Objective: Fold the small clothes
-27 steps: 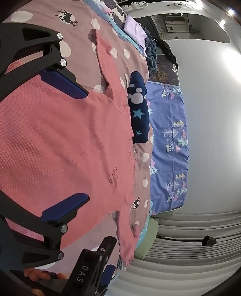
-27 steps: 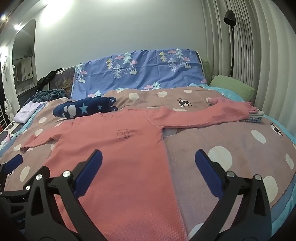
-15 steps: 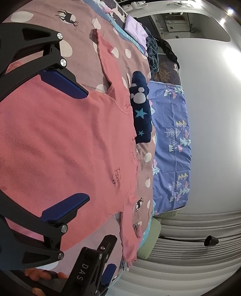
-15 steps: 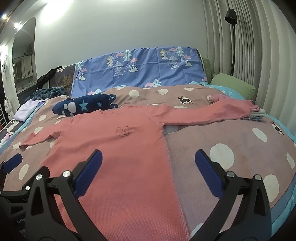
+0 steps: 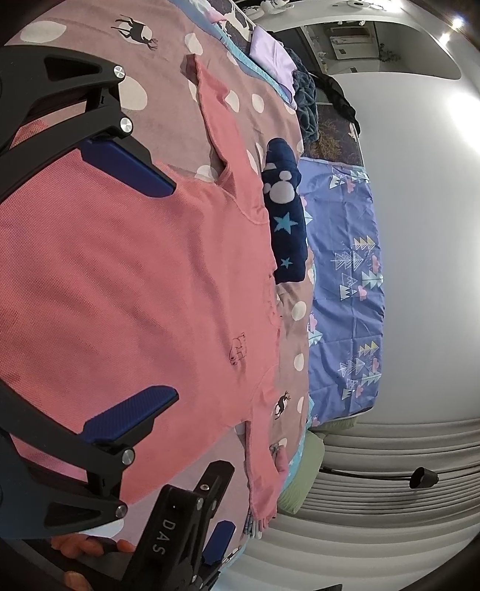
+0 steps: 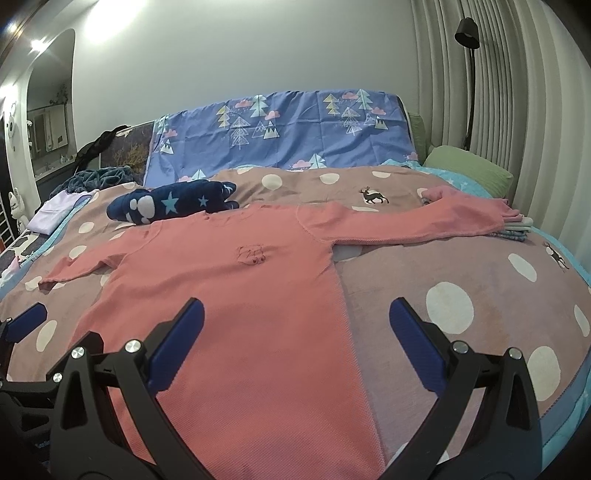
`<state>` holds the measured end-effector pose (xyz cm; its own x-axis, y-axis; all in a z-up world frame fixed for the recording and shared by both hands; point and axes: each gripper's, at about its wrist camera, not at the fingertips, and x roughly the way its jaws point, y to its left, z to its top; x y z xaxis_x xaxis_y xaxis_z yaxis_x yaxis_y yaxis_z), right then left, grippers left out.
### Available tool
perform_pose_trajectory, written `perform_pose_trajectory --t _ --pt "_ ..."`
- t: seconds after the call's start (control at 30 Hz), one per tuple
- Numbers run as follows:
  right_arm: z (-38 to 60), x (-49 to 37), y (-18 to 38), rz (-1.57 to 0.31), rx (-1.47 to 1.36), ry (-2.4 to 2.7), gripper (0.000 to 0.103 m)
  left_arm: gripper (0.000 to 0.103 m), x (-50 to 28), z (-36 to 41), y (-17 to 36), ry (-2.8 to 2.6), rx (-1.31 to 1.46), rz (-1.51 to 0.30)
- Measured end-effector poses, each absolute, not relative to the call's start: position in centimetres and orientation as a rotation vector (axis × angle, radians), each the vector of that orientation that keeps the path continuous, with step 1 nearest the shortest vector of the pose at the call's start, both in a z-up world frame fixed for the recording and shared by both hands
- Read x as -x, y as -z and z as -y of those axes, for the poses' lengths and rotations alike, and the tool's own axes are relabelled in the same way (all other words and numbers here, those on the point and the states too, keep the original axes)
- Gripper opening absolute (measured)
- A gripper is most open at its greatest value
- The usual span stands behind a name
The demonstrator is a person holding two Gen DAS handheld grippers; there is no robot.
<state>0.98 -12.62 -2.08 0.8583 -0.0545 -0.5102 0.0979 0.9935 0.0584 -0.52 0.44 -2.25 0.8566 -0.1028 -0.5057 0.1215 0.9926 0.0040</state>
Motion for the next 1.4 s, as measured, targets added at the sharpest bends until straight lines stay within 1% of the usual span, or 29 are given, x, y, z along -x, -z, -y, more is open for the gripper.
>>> perform_pose_trajectory --t 1.07,1.2,1.4 --pt "12.1 -1.5 2.5 -0.524 -0.052 0.09 0.101 0.102 -0.3 -1.1 3.1 0.143 -0.015 -0.541" --pt "12.1 -2.3 2.7 -0.552 -0.066 0.105 0.101 0.102 -0.7 -1.3 3.3 0.152 -0.014 -0.557" --pt "12.0 -4.7 3.7 -0.684 -0.064 0.07 0.101 0.102 -1.7 -2.4 3.3 0.15 -0.019 -0.568"
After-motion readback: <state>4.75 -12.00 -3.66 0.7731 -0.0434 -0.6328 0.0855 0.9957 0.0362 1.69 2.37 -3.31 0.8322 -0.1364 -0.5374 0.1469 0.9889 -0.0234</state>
